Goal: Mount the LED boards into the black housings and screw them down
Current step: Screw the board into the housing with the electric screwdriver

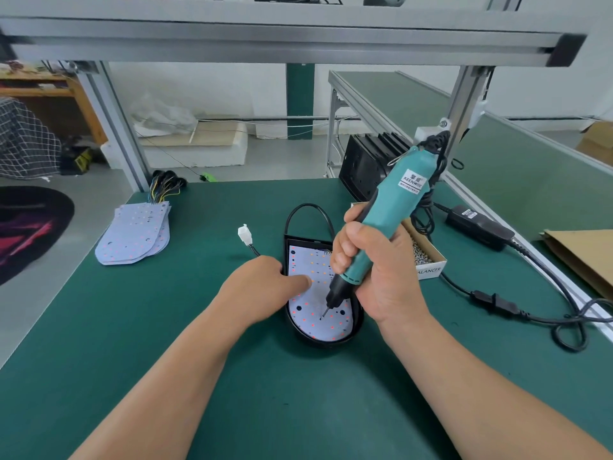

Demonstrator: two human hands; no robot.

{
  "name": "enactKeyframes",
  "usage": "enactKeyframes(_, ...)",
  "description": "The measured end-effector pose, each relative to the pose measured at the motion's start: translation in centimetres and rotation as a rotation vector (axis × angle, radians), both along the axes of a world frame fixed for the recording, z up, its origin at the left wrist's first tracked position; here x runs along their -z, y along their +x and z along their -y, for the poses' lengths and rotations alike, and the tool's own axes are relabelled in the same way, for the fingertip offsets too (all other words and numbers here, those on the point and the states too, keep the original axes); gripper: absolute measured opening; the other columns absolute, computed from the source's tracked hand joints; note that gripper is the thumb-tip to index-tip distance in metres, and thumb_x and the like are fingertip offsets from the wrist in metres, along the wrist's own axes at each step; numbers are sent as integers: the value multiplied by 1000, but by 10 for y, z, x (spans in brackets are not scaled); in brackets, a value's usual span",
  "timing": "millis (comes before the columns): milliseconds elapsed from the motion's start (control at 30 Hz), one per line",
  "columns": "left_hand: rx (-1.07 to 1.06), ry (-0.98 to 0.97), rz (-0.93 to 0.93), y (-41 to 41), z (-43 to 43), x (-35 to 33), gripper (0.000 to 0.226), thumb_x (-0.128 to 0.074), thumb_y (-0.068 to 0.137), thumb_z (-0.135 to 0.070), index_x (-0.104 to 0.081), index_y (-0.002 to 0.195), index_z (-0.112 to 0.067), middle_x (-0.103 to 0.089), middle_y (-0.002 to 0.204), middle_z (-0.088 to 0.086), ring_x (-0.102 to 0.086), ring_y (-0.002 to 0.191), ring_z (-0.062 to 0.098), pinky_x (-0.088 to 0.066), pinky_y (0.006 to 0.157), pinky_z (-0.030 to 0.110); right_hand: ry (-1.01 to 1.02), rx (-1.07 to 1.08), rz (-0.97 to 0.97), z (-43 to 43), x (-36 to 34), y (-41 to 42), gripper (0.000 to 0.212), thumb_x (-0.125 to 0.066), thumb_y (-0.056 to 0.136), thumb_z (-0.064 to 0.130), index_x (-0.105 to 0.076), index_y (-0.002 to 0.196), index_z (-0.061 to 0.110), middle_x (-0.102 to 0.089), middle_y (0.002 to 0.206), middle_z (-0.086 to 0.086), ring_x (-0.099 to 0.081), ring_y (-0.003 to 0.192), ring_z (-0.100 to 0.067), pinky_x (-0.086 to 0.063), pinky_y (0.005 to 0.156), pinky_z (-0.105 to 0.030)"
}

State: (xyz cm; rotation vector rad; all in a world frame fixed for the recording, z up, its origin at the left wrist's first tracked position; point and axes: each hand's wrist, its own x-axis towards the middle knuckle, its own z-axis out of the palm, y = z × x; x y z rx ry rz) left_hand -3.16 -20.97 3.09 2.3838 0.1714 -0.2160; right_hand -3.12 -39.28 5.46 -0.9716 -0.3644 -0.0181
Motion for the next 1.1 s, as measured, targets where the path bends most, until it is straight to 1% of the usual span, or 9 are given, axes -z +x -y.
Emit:
enactKeyframes(233, -10, 45, -13, 1, 1, -1, 50, -71, 84, -49, -35, 69, -17, -35, 65, -2, -33, 59, 23, -27, 60, 32, -135, -84, 135, -6, -5, -9, 8, -66, 87, 11, -63, 87, 19, -47, 61, -3, -47, 50, -22, -44, 55, -31)
enactKeyframes(367, 8, 54, 2, 1, 0, 1, 56, -71, 83, -52, -29, 67, -19, -29, 61, -5, -29, 58, 22, -24, 58, 32, -205, -133, 187, -8, -5, -10, 19, -65, 90, 11, -54, 76, 15, -47, 61, -2, -46, 52, -22, -45, 56, -31)
enactKeyframes(467, -2, 79, 2, 1, 0, 1, 56, -70, 82, -52, -28, 67, -19, -27, 59, -6, -26, 55, 21, -22, 55, 31, -227, -162, 204, -7, -3, -8, 15, -64, 90, 10, -55, 80, 15, -50, 60, 0, -49, 54, -24, -45, 60, -34)
enactKeyframes(533, -7, 71, 4, 1, 0, 1, 56, -70, 82, -53, -28, 67, -19, -27, 58, -6, -26, 55, 21, -22, 55, 31, -206, -182, 186, -5, -3, -8, 6, -66, 88, 12, -63, 90, 17, -50, 61, -1, -50, 57, -26, -45, 63, -37)
enactKeyframes(600, -10, 57, 4, 0, 0, 0, 56, -70, 82, -54, -29, 66, -19, -27, 58, -7, -27, 55, 21, -23, 56, 31, -185, -176, 168, -2, -3, -8, 10, -68, 86, 14, -67, 97, 16, -48, 62, -5, -51, 59, -28, -45, 66, -40)
enactKeyframes(800, 1, 49, 1, -1, -1, -3, 53, -71, 83, -51, -32, 67, -18, -33, 62, -3, -31, 58, 22, -26, 58, 32, -26, -116, 263, 9, -14, -6, 14, -64, 92, 10, -64, 106, 12, -48, 65, -5, -50, 62, -26, -47, 66, -37)
enactKeyframes(933, -19, 3, -14, -5, -2, -13, 62, -48, 93, -76, -24, 71, -22, -31, 61, -5, -30, 56, 19, -25, 58, 34, 113, -1, 153, 22, -15, 7, 6, -61, 98, 13, -63, 102, 15, -45, 67, 0, -49, 63, -20, -48, 64, -32)
enactKeyframes(1000, -88, -138, -45, -1, -6, -19, 51, -41, 101, -64, -32, 76, -21, -36, 67, -1, -31, 61, 22, -26, 58, 34, 176, 70, 38, 27, -10, 15, 3, -60, 99, 14, -62, 100, 16, -44, 68, 1, -47, 63, -17, -47, 63, -29)
enactKeyframes(1100, -221, -575, -49, 4, -13, -24, 18, -45, 100, -10, -54, 84, -11, -45, 73, 3, -33, 52, 16, -28, 50, 27, 277, 115, -89, 33, -4, 26, 2, -64, 97, 18, -64, 97, 17, -44, 70, 1, -48, 66, -15, -47, 63, -28)
